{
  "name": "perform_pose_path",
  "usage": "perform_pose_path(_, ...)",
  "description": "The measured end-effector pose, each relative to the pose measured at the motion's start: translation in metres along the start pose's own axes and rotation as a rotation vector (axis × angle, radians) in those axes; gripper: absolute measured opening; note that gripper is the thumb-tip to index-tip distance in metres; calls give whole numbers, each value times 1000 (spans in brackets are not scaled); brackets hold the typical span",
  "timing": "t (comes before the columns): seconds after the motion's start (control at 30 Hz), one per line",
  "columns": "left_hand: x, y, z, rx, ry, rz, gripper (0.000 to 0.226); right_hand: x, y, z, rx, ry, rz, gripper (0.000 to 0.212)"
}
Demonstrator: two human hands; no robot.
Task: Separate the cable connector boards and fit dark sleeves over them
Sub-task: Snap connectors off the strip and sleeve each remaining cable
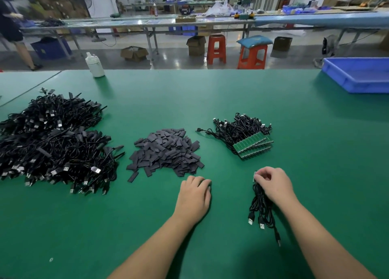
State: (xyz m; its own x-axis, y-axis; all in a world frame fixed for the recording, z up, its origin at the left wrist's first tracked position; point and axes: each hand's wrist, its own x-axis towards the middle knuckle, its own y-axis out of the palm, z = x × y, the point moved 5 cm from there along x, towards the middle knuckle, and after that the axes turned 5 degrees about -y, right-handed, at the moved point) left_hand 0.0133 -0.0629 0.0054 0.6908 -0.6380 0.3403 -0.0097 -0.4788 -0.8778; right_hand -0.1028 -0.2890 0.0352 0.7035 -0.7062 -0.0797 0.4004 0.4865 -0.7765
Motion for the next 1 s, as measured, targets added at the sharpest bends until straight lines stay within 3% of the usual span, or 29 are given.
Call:
perform_pose_path(0.1,0,0,-1,27,2,15,22,0,9,-1,-191,38,41,51)
perform_pose_path(0.17,-1,1,0,37,-7,28,24,1,8,-3,-156,96,31,58)
perform_pose_path(0.33,3,-2,-2,0,-81,133,30,0,3,-2,108,138,-26,20)
perform_pose_path(0.47,19,-8,-20,-380,-295,247,36,-6,3,23,123,12,6,3)
perform_pose_path(0.53,25,-7,-39,-557,-359,349,44,-10,3,44,123,-85,29,5)
perform_pose_path(0.6,30,-9,-55,-570,-363,387,41,-15,2,63,84,-173,34,3)
perform_pose_path(0.7,37,-18,-61,-525,-394,291,14,-20,1,79,26,-242,17,2)
perform_pose_path(1.0,38,-29,-52,-570,-446,281,27,-20,4,82,-71,-290,43,9)
